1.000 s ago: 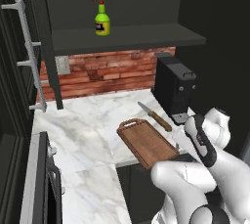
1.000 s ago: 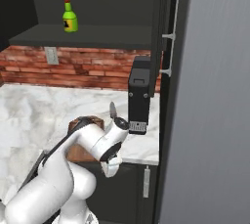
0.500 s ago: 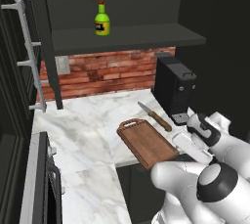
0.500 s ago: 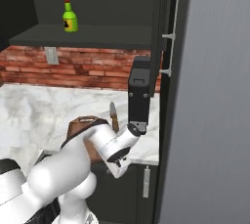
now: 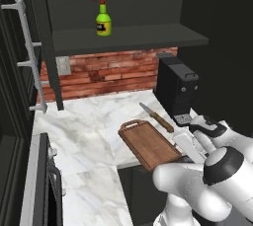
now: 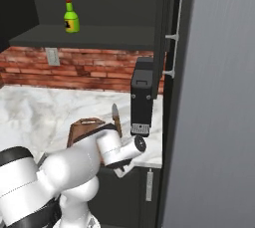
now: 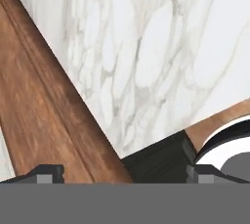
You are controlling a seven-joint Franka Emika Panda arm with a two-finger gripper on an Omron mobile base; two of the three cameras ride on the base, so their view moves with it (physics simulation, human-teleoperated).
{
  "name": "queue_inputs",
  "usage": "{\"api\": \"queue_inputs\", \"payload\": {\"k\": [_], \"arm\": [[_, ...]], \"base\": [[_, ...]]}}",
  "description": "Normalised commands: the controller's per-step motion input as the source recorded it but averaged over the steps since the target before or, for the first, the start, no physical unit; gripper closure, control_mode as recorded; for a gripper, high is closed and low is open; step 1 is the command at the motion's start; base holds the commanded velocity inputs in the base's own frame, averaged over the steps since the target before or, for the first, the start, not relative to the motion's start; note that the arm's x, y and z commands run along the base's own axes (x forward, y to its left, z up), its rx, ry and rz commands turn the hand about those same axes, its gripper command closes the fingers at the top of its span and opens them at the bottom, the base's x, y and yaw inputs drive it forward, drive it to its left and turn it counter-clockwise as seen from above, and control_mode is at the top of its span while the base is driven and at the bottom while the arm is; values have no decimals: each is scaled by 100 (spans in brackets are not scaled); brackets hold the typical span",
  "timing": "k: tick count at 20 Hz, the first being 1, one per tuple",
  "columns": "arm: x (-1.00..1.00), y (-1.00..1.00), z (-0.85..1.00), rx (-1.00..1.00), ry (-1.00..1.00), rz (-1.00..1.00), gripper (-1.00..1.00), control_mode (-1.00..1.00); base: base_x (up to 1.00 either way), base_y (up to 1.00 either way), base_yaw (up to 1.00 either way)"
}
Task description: Move the cutting board and knife to the sink. Then move spray from the cabinet to the counter.
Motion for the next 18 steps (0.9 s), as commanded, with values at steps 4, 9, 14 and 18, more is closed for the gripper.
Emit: {"api": "queue_inputs", "payload": {"k": [4,9,14,18], "arm": [[2,9,-20,0,-3,0,-100,-100],[-3,21,-12,0,-4,1,-100,-100],[-13,23,0,0,-9,4,-100,-100],[-17,12,0,2,-7,2,-100,-100]], "base": [[0,0,0],[0,0,0],[0,0,0],[0,0,0]]}}
